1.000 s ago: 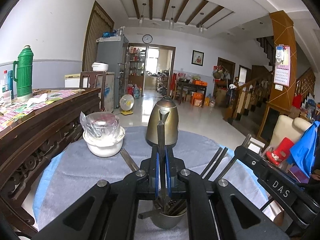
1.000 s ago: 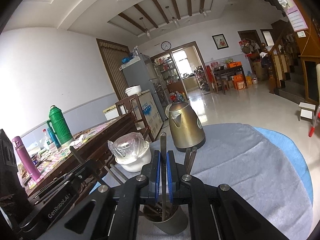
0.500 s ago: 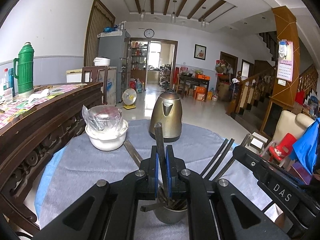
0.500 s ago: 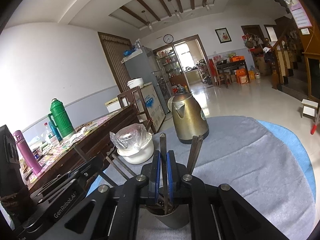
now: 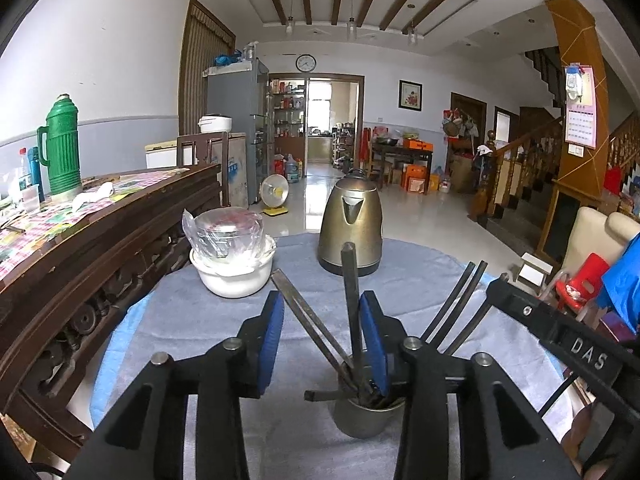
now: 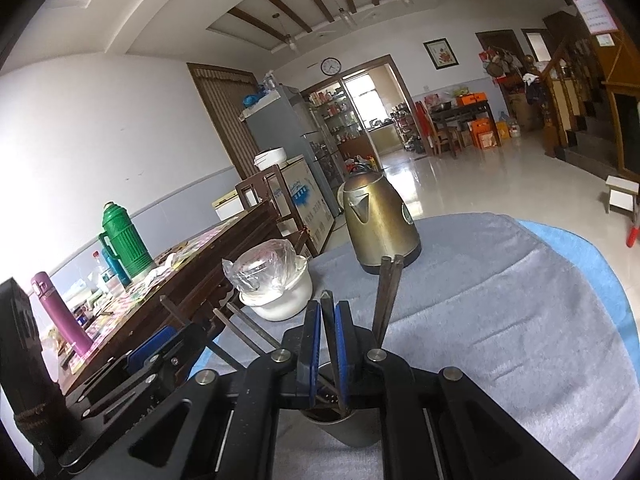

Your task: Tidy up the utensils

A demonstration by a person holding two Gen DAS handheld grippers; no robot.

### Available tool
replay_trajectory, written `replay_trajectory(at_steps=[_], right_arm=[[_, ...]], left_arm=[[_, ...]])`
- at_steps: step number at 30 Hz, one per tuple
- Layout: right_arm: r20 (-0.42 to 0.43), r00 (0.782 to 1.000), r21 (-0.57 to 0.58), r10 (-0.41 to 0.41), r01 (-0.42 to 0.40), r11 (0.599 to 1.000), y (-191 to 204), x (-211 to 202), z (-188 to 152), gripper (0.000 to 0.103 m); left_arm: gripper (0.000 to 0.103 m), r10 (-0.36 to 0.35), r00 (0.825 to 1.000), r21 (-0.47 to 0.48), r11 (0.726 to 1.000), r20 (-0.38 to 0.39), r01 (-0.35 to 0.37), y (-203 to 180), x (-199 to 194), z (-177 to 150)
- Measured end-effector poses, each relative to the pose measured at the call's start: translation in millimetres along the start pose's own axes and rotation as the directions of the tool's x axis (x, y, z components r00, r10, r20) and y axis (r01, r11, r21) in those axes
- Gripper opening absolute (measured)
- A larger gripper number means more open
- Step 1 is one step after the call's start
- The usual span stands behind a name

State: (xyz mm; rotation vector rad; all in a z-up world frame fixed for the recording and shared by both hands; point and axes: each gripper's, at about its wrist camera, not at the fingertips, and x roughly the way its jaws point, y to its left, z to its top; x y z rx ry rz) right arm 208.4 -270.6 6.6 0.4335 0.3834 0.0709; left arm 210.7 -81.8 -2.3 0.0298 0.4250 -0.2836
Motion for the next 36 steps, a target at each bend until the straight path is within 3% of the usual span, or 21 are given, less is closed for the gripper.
replay_trajectory(at_steps=[12, 19, 22, 24, 29, 36], right_arm=[[0.026, 1.0, 0.037, -0.006, 0.005, 0.999, -7.7, -6.7, 5.2, 0.013], [0.019, 1.0, 0.046, 0.0, -0.001, 0.999, -17.9, -17.8, 5.6, 0.013], [0.001, 1.0, 0.041, -0.011, 0.011, 0.999, -22.1, -21.7, 3.0, 0.033], [-0.002, 1.0, 0.035, -0.022, 0.022, 0.999, -25.6, -26.7, -1.2, 0.063], [-0.026, 0.996, -0.038, -0.083, 0.082, 0.996, -25.8, -35.7, -10.5, 0.063], [-0.076, 0.989, -0.1, -0.127, 0.119, 0.988, -20.5, -51.2, -26.9, 0.063]], left_arm=[[0.072, 0.032, 0.999, 0.026, 0.999, 0.015, -0.033, 0.2, -9.1, 0.9], [0.085, 0.046, 0.998, 0.121, 0.991, 0.032, -0.05, -10.4, -28.3, 4.5], [0.089, 0.054, 0.998, 0.181, 0.982, 0.035, -0.06, -18.5, -38.5, 3.7], [0.092, 0.051, 0.999, 0.203, 0.978, 0.014, -0.053, -21.9, -44.8, 2.0], [0.093, 0.078, 0.996, 0.191, 0.979, -0.051, -0.067, -17.7, -53.5, -2.4], [0.093, 0.149, 0.978, 0.129, 0.983, -0.143, -0.13, 1.2, -69.0, -10.4]])
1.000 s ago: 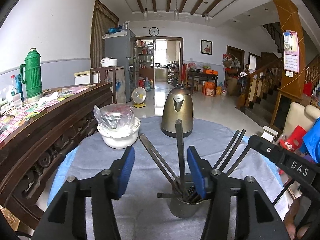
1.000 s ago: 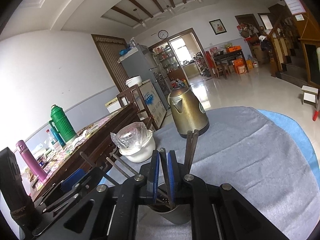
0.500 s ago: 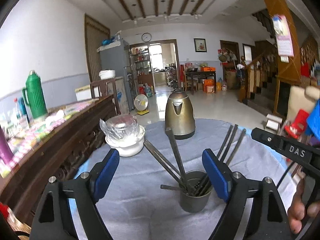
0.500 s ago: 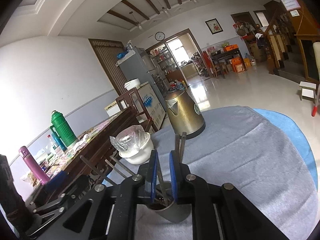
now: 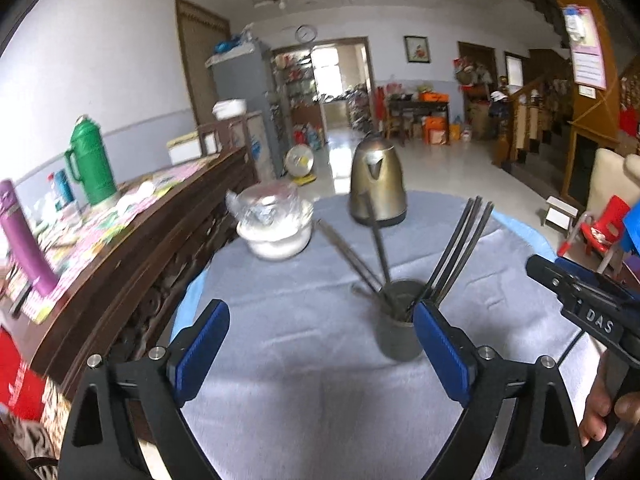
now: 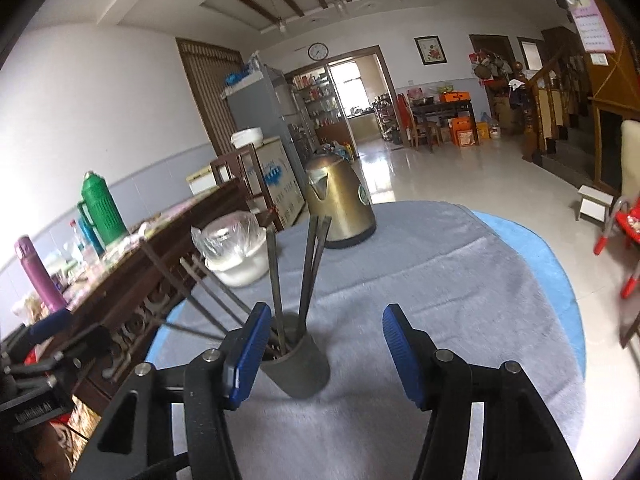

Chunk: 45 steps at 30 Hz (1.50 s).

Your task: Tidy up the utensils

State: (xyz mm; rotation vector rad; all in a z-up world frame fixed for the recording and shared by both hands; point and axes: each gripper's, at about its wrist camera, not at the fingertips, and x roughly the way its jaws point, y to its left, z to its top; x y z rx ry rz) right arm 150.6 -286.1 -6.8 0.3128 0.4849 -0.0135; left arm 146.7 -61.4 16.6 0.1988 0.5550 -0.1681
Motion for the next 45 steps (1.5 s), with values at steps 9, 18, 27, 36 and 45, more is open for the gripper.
replay_trajectory(at_steps=[9, 18, 27, 36, 45], right_arm=[[-0.022, 1.0, -0.115, -0.015, 0.012, 0.993, 35.2, -29.2, -15.1, 0.063], [-0.102, 0.995, -0.129, -0.011, -0.003, 0.992, 49.7, -31.3, -26.5, 0.063], [-0.187, 0.982, -0.101, -0.003, -0.016, 0.995, 51.9, -16.2, -40.7, 0.063], [-0.204, 0.979, -0.111, -0.005, -0.018, 0.994, 61.0, -9.9, -44.3, 0.063], [-0.208, 0.978, -0.125, -0.012, -0.014, 0.992, 70.7, -7.2, -47.1, 0.063]], left_arm=[[0.093, 0.073, 0.991, -0.032, 0.997, -0.117, -0.077, 16.3, -11.6, -30.6], [0.093, 0.073, 0.978, -0.044, 0.996, -0.193, -0.083, 22.3, -3.1, -49.9], [0.093, 0.04, 0.976, -0.078, 0.995, -0.215, -0.058, 28.4, 5.5, -55.5], [0.093, 0.034, 0.974, -0.084, 0.995, -0.222, -0.054, 32.4, 10.9, -57.7], [0.093, 0.027, 0.974, -0.092, 0.995, -0.224, -0.049, 39.0, 12.9, -60.0]])
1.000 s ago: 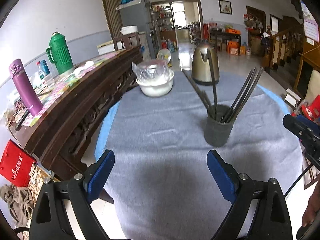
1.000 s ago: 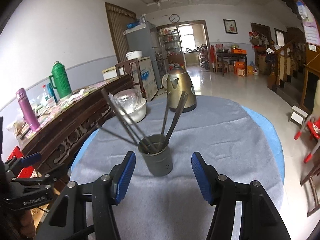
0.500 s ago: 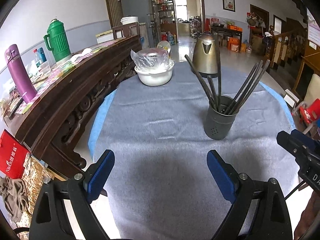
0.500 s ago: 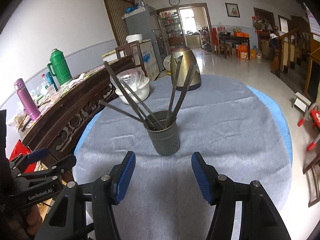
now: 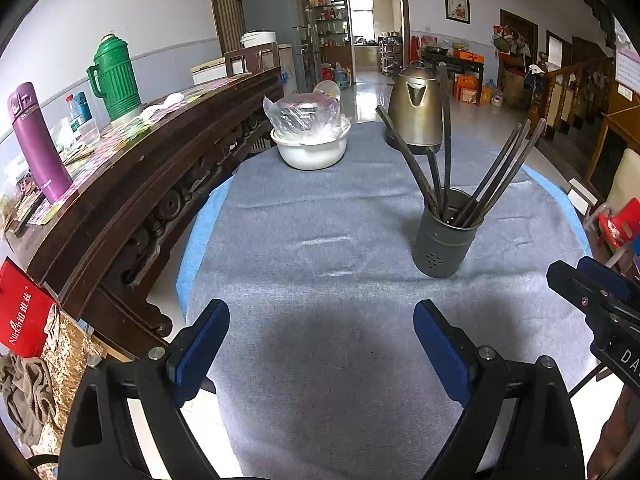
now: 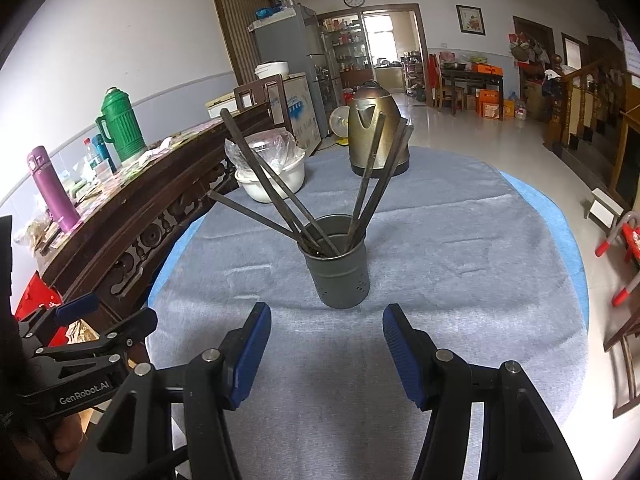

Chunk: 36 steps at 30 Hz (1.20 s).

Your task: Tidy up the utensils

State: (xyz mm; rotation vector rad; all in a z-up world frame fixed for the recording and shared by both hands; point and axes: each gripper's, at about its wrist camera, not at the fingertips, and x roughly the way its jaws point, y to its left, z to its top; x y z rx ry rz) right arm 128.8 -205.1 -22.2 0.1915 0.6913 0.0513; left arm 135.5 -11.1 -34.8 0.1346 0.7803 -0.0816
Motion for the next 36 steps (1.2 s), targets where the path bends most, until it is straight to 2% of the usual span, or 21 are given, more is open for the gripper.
replay_trajectory(at_steps=[21, 36], right_arm=[[-0.019, 1.0, -0.01, -0.012, 0.012, 1.0, 9.0, 10.7, -0.1, 0.063], [0.007, 1.0, -0.029, -0.023, 0.023, 0.999, 17.8, 4.4, 3.8, 0.063]], left_arm=[[0.093, -0.008, 1.0, -0.01, 1.0, -0.018, 0.008, 7.9, 10.2, -1.1], [0.093, -0.012, 1.0, -0.017, 1.0, -0.003, 0.012, 13.2, 5.3, -2.1]])
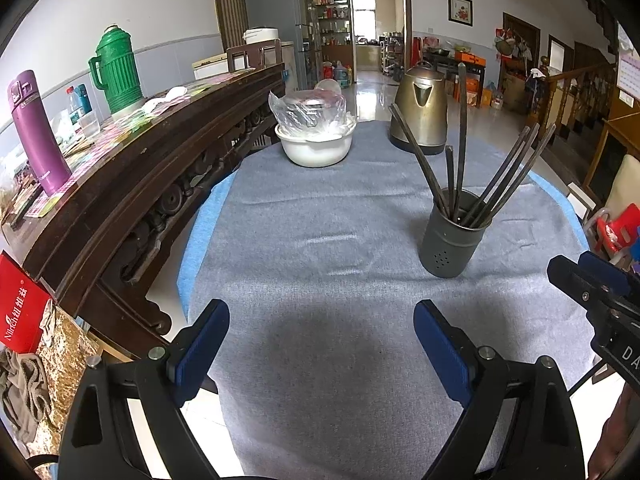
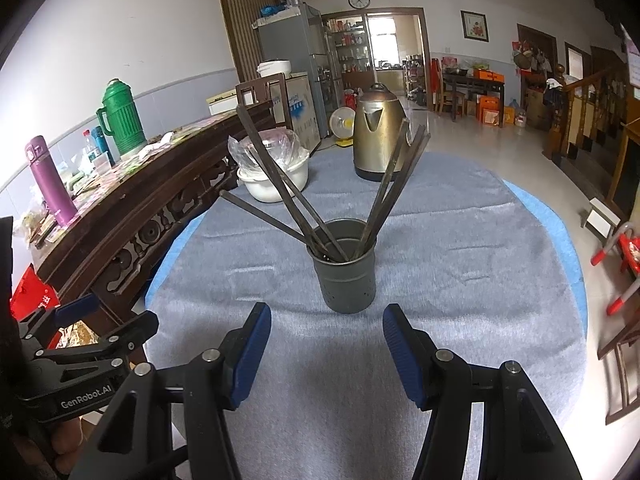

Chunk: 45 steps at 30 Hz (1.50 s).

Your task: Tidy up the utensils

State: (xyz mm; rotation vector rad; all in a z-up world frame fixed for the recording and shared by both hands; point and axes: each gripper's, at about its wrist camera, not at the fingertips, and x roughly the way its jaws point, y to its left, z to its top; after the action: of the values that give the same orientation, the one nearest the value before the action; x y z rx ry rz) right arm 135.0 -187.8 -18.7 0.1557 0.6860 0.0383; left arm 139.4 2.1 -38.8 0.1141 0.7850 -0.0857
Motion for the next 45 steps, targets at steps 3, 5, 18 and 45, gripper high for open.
replay_trajectory(at_steps=[3, 5, 18, 45], right_arm=[[0.004, 1.0, -0.004, -0.001, 0.001, 1.0, 2.9, -2.2, -0.2, 0.063], [0.008, 1.0, -0.005, -0.004, 0.004, 1.0, 4.8, -4.1, -0.1, 0.063], [0.042, 0.998, -0.019, -0.037, 0.038, 0.999, 19.6, -12.9, 4.7, 0.063], [0.08, 0.994, 0.014, -0.072, 0.071, 0.997, 5.7, -15.0, 16.9, 0.063]], left_arm=[[0.093, -0.004, 1.0, 0.001, 1.0, 0.004, 0.004, 1.7, -2.7, -1.0], [0.093, -0.008, 1.0, 0.0, 1.0, 0.006, 0.008, 2.8, -4.2, -1.2], [0.093, -0.029, 0.998, 0.023, 0.999, 0.051, 0.028, 11.1, -19.4, 5.4], [0.093, -0.032, 0.998, 0.091, 0.996, 0.061, 0.026, -1.7, -26.3, 24.6]])
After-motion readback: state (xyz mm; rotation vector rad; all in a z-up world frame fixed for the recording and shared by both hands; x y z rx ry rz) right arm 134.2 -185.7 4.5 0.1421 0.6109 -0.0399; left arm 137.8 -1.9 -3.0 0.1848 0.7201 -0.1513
